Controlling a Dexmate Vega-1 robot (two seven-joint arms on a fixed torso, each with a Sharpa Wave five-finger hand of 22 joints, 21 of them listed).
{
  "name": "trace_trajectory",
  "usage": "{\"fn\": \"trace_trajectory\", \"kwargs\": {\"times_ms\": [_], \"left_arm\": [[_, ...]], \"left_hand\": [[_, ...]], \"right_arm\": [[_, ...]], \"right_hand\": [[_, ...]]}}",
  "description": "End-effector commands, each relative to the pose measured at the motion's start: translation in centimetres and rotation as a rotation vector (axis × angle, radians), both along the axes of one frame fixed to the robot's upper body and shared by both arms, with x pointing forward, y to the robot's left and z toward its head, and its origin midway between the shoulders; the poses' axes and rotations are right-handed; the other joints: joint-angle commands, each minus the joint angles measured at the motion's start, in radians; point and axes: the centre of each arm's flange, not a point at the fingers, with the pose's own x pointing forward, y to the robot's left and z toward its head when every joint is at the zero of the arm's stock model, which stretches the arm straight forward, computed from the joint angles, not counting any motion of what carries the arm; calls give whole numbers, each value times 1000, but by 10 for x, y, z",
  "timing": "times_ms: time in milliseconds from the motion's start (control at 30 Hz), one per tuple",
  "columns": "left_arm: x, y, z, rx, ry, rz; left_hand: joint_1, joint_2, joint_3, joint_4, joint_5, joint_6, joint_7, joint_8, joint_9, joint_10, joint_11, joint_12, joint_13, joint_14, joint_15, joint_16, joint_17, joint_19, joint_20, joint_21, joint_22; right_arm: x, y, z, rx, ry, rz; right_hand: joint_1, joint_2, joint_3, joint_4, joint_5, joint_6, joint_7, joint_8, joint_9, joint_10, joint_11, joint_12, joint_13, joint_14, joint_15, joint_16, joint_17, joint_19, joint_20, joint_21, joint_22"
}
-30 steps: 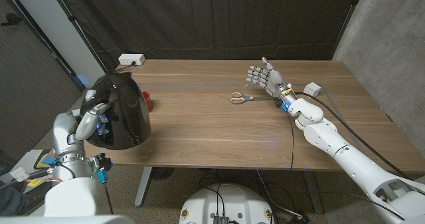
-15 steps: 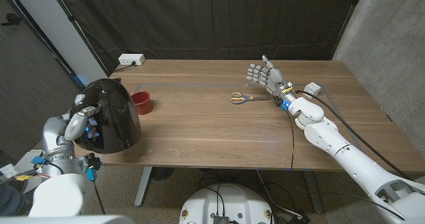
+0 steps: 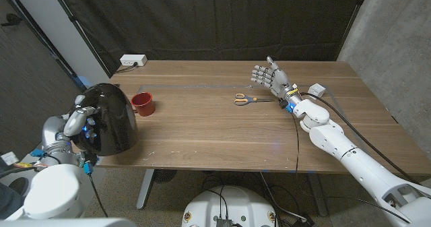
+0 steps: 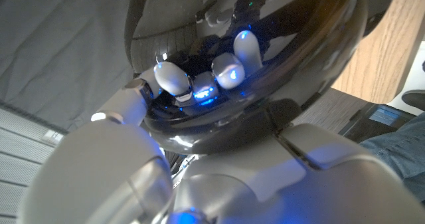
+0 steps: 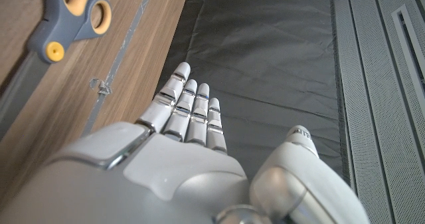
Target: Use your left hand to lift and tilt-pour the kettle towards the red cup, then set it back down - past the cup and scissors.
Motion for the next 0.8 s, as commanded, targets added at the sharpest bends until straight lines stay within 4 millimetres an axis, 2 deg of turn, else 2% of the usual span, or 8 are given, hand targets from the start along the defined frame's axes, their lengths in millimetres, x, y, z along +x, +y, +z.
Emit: {"fn": "trace_trajectory", "kwargs": {"times_ms": [33,300,433,500,800], "left_arm": [[17,8,18,16,151,-1],[20,11,36,57,221,19],[23,14,42,69,246,18],[25,16,45,71,246,16],[26,25,62,93,253,39]], "left_hand": [[-23,20,63,55,-4,-6,4,13,7,90,-79,121,112,82,-70,3,2,0,-61,0,3],[-27,25,65,55,-4,-5,7,14,-7,90,-80,116,106,79,-67,4,2,-1,-56,1,3],[-30,27,66,55,-2,-16,8,31,11,90,-79,116,107,80,-68,6,2,0,-56,1,3],[-32,29,66,55,-1,-16,6,20,-13,91,-79,115,106,82,-66,1,-8,-2,-56,1,3],[-35,33,65,53,1,-20,5,29,-23,89,-76,114,108,77,-63,-4,-17,-3,-56,1,4]], "right_arm": [[1,-4,-6,3,21,-8],[3,-4,-13,10,42,-5],[3,-4,-15,9,47,-6],[3,-4,-16,11,49,-6],[3,-3,-20,15,55,-7]], "right_hand": [[3,11,-4,-2,-1,1,2,0,6,6,-1,-4,3,-1,1,-5,2,5,-17,-6,3],[3,12,-4,-2,-1,2,3,0,6,8,-3,-4,4,-1,3,-5,2,5,-17,-6,3],[3,12,-5,-2,-1,2,3,-1,6,7,-3,-5,4,-1,4,-5,2,5,-17,-7,3],[3,12,-5,-2,-1,2,4,-1,6,7,-3,-5,4,-1,4,-5,2,6,-18,-7,3],[3,13,-5,-2,-1,2,3,-1,6,7,-2,-6,4,-1,4,-5,3,6,-18,-7,3]]}}
